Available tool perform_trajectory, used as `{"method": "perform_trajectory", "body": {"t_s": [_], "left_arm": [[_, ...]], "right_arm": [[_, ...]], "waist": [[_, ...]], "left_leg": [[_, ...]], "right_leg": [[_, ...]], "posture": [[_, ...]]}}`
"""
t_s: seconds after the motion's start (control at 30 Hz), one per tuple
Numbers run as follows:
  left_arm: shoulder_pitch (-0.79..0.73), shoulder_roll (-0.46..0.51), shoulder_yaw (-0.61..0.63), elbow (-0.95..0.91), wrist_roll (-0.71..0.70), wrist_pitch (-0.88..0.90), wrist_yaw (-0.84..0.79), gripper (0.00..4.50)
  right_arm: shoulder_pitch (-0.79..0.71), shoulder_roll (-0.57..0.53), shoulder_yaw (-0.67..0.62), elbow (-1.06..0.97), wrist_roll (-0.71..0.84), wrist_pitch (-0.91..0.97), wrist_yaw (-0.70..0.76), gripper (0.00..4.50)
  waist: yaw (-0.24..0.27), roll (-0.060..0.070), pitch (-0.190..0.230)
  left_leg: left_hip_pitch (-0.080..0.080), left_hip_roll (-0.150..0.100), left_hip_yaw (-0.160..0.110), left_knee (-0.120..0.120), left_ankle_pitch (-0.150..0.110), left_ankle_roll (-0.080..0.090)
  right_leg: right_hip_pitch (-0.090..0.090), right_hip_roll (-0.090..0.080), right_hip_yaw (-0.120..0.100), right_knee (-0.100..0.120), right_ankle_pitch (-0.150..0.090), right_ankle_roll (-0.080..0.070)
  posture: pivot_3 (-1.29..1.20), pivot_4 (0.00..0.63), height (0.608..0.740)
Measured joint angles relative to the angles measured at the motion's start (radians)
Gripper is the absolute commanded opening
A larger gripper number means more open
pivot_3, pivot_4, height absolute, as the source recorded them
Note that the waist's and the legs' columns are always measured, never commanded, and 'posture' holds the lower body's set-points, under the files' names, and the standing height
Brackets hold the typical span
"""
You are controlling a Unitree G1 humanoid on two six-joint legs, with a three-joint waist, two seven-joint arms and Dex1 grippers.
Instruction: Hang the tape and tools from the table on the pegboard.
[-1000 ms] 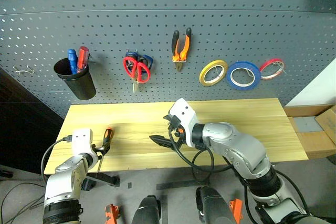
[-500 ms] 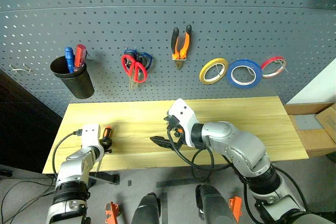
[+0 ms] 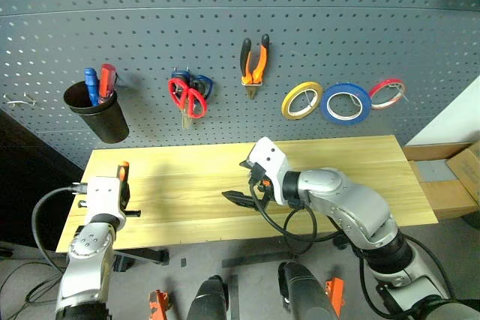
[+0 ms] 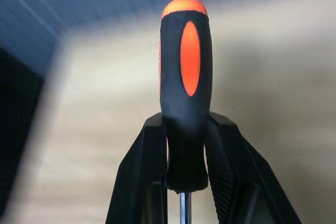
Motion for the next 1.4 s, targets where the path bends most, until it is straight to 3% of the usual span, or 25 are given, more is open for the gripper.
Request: {"method": "perform_trajectory", "body": {"t_s": [0.17,0.27,0.43,0.77,1.1,1.2,1.4], "left_arm": [[0.071,-0.06,-0.024,-0.274,0.049,-0.035,0.038,0.67],[-0.033,-0.058,-0.034,-0.38,0.067,-0.018,0.063,0.67],[-0.223,-0.021,0.045,-0.384,0.034,0.052,0.088,0.67],[-0.657,0.083,0.125,-0.011,-0.081,0.023,0.071,0.67],[-0.858,0.083,0.084,0.508,-0.073,-0.239,0.032,0.67],[-0.908,0.083,0.075,0.578,-0.073,-0.281,0.028,0.67],[-0.911,0.083,0.043,0.52,-0.077,-0.29,0.016,0.67]], "right_arm": [[0.0,-0.025,-0.036,-0.016,0.036,-0.083,0.081,4.5],[-0.031,-0.009,-0.055,0.029,0.038,-0.13,0.099,4.5],[-0.077,0.043,-0.095,0.095,0.038,-0.182,0.096,4.5],[-0.102,0.139,-0.15,0.163,0.038,-0.189,0.039,4.5],[-0.083,0.168,-0.148,0.157,0.037,-0.185,-0.008,4.5],[-0.083,0.173,-0.148,0.155,0.037,-0.182,-0.014,4.5],[-0.083,0.184,-0.148,0.132,0.039,-0.164,-0.021,4.5]], "waist": [[0.023,-0.004,-0.007],[0.033,-0.006,-0.016],[0.036,-0.005,-0.045],[0.039,-0.009,-0.061],[0.03,-0.009,-0.062],[0.035,-0.011,-0.062],[0.013,-0.012,-0.064]], "left_leg": [[-0.001,0.0,0.001,0.001,0.0,0.0],[0.0,0.0,0.001,0.001,0.002,-0.001],[0.002,0.001,0.001,0.001,0.004,-0.003],[0.003,0.003,-0.001,0.001,0.006,-0.006],[0.002,0.004,-0.002,0.001,0.008,-0.009],[0.002,0.004,-0.003,0.002,0.01,-0.011],[0.002,0.004,-0.002,0.003,0.012,-0.012]], "right_leg": [[0.0,0.0,0.0,0.0,0.0,0.0],[0.0,0.002,0.0,0.0,0.001,0.003],[0.002,0.003,0.0,0.0,0.003,0.003],[0.003,0.007,0.0,0.0,0.007,-0.002],[0.003,0.008,0.0,0.002,0.008,-0.003],[0.003,0.008,-0.001,0.002,0.011,-0.003],[0.003,0.008,0.0,0.001,0.014,-0.003]], "posture": [[-0.06,0.128,0.74],[-0.04,0.114,0.74],[-0.05,0.102,0.74],[-0.07,0.096,0.74],[-0.12,0.09,0.74],[-0.13,0.092,0.74],[-0.12,0.094,0.74]]}}
